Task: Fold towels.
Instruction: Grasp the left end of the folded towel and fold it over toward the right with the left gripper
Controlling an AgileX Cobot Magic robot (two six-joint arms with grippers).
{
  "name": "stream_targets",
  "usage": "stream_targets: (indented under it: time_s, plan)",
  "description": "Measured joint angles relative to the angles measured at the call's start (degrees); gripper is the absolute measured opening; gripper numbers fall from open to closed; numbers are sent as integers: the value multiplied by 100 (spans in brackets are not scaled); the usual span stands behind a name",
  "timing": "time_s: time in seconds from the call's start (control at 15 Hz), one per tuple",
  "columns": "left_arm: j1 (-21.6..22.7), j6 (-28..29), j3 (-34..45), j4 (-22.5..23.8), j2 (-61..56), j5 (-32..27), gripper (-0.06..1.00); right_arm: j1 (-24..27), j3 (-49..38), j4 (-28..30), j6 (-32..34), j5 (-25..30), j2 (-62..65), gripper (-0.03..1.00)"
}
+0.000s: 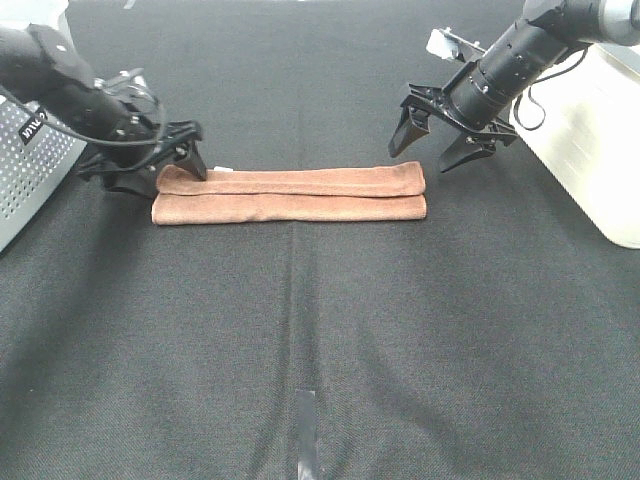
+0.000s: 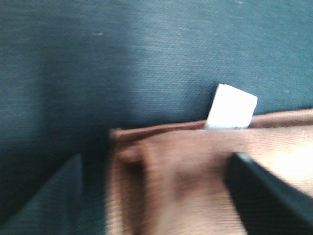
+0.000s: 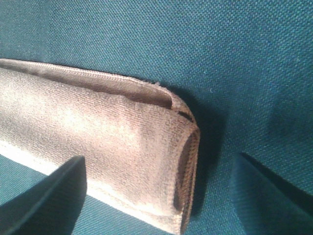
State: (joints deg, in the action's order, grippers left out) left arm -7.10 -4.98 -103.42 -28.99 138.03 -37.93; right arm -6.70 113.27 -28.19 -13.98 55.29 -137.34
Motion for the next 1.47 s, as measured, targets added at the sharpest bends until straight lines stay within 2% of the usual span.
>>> stream_targets:
  time_s: [0.07, 0.13, 0.2, 0.27, 0.53, 0.73, 0.93, 1.07, 1.13, 1.2, 1.33, 1.47]
  plan:
    - [-34, 0, 0, -52, 34, 17, 56, 0, 0, 34, 0, 0, 0, 76]
    - [-34, 0, 0, -52, 34, 17, 56, 0, 0, 34, 0, 0, 0, 76]
    - [-57, 0, 0, -86, 57, -6, 19, 0, 0, 97, 0, 0, 0, 76]
    - [-57, 0, 0, -86, 57, -6, 8, 0, 0, 120, 0, 0, 0, 76]
    - [-52, 0, 0, 63, -6, -109, 7, 0, 0, 120, 0, 0, 0, 76]
    - [212, 23, -269, 917, -407, -859, 7, 0, 0, 120, 0, 206, 0, 76]
    - [298, 235, -779, 1083, -596, -1541, 7, 0, 0, 126, 166, 401, 0, 76]
    - [-11, 539, -1261, 1008, -602, -1931, 7, 0, 0, 132, 235, 602, 29, 76]
    - [-189, 653, -1392, 888, -602, -1942, 7, 0, 0, 143, 258, 636, 103, 76]
    - [-189, 653, -1392, 888, -602, -1942, 7, 0, 0, 143, 258, 636, 103, 76]
    - [-728, 928, -1501, 642, -579, -1788, 7, 0, 0, 172, 286, 665, 418, 76]
    - [-1180, 1312, -1501, 567, -413, -1220, 7, 0, 0, 183, 481, 728, 682, 76]
